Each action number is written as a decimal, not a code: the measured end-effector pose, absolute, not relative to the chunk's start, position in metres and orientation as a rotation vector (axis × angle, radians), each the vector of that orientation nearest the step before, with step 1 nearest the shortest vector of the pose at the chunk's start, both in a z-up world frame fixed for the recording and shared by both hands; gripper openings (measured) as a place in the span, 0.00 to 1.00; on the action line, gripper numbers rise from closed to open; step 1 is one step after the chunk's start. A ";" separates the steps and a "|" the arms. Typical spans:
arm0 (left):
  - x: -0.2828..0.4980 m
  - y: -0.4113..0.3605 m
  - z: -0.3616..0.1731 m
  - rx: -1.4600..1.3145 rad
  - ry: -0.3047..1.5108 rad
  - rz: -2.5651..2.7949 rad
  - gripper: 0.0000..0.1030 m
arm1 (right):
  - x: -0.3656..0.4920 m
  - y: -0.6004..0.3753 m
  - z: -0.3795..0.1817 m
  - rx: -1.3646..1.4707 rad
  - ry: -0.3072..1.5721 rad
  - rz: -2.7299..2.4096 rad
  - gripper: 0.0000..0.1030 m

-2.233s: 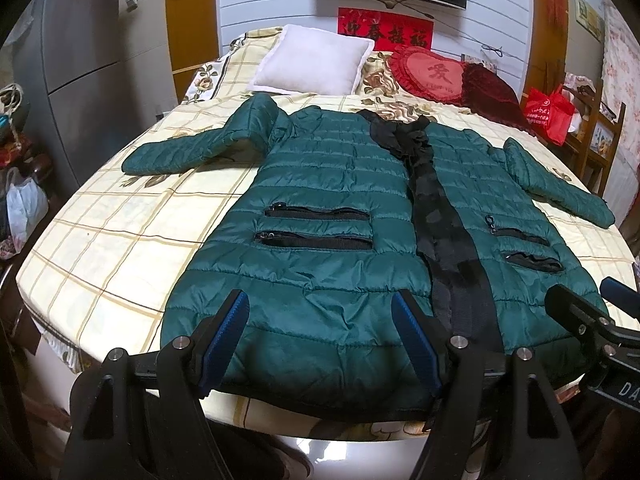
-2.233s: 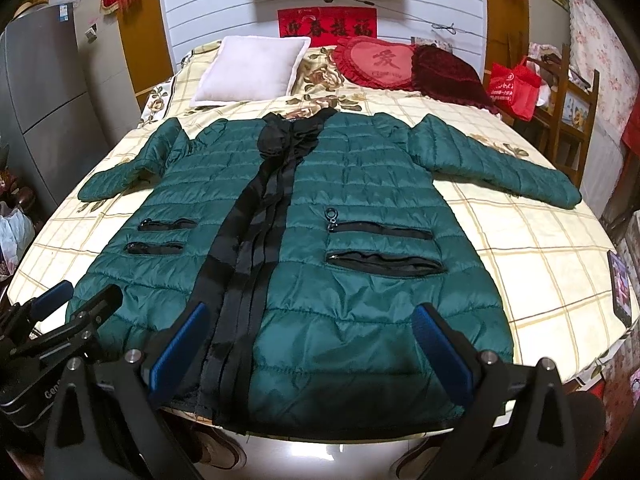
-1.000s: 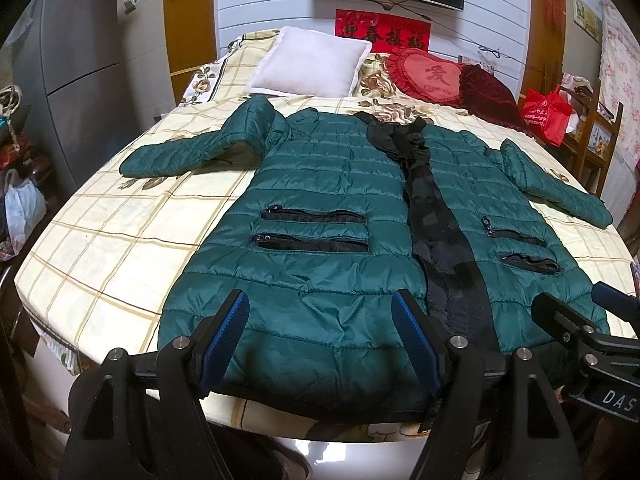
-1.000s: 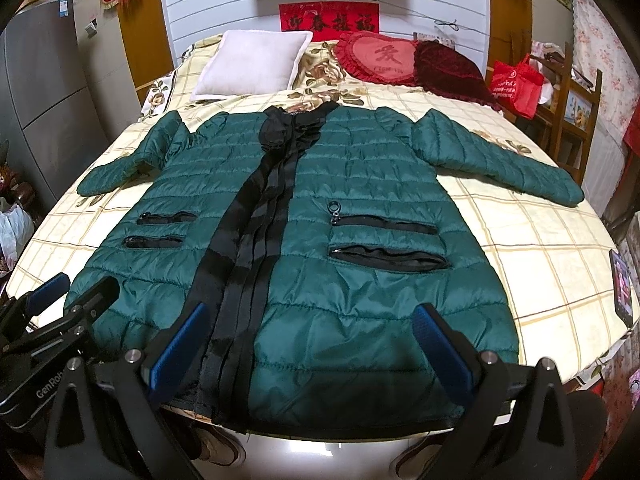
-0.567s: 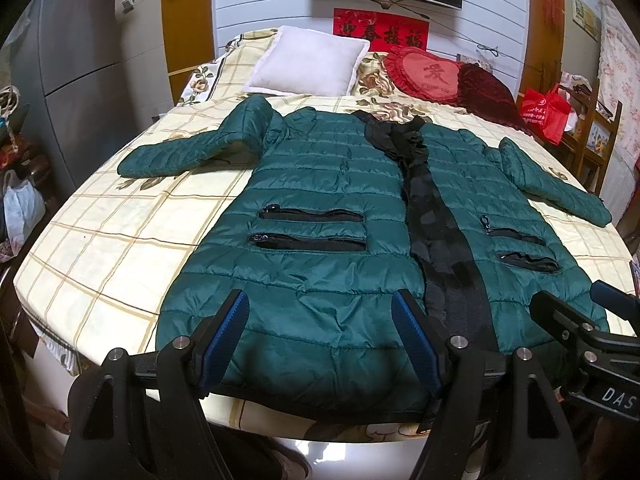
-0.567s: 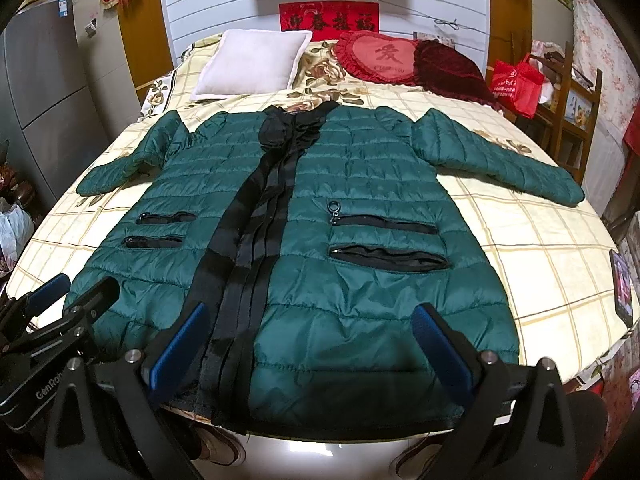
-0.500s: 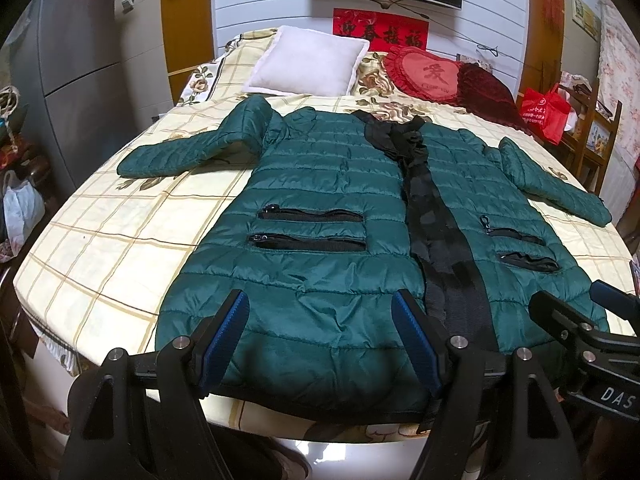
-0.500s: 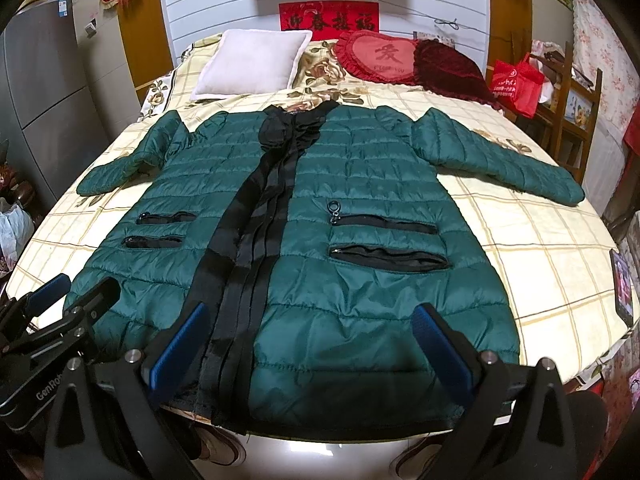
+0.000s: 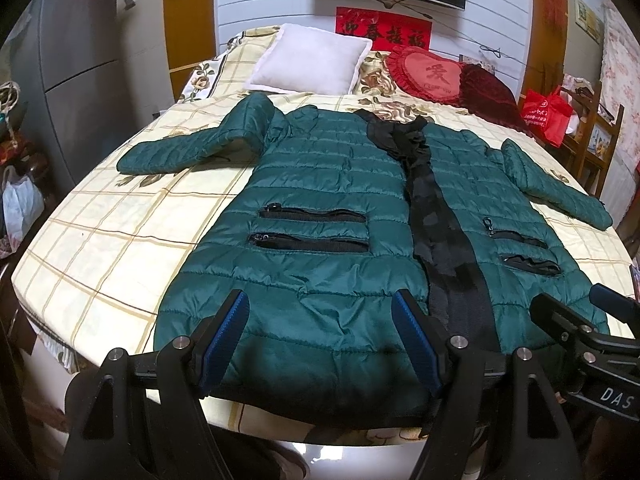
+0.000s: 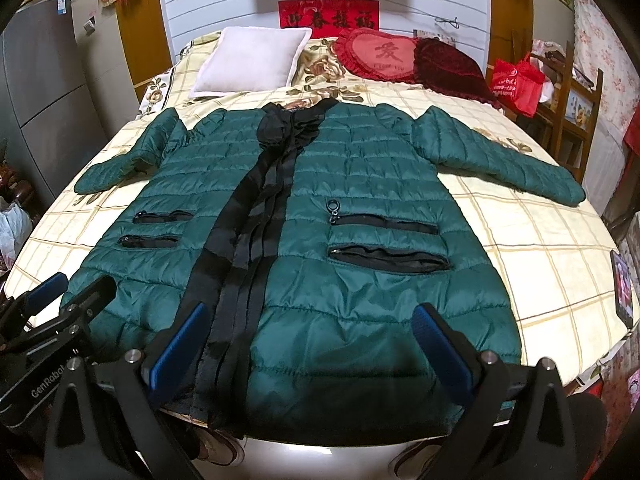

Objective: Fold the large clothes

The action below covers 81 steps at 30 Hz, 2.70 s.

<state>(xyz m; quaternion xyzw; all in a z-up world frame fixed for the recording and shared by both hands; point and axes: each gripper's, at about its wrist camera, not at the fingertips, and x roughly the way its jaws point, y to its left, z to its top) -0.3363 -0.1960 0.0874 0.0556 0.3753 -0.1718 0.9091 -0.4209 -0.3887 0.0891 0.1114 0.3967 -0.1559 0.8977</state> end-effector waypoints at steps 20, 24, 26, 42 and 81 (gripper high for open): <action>-0.322 -0.196 0.088 0.123 0.765 -0.349 0.57 | -0.409 -0.391 0.088 0.196 0.842 -0.334 0.99; -0.316 -0.198 0.088 0.129 0.764 -0.354 0.57 | -0.403 -0.394 0.089 0.191 0.847 -0.334 0.99; -0.312 -0.200 0.089 0.134 0.760 -0.353 0.57 | -0.400 -0.396 0.090 0.193 0.836 -0.331 0.99; -0.255 -0.210 0.089 0.097 0.809 -0.355 0.57 | -0.352 -0.410 0.097 0.150 0.817 -0.319 0.99; -0.090 -0.206 0.065 0.058 0.901 -0.239 0.57 | -0.156 -0.436 0.068 0.108 0.823 -0.138 0.99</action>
